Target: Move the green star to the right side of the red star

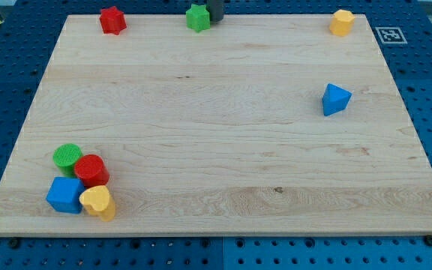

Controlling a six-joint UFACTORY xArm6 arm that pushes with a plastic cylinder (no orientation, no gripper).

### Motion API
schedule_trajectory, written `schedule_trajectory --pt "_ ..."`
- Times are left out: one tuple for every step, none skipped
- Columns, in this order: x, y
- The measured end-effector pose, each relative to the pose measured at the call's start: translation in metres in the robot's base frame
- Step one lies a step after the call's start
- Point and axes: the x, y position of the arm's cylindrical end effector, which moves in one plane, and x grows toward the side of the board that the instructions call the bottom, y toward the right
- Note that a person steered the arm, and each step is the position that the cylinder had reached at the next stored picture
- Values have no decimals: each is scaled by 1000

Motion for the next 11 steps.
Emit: schedule_trajectory --pt "0 -10" --pt "0 -35" --pt "0 -53" --pt "0 -54" --pt "5 -40" --pt "14 -36" --pt "22 -36" --pt "22 -51" --pt "22 -80" --pt "22 -105" --pt "22 -126"
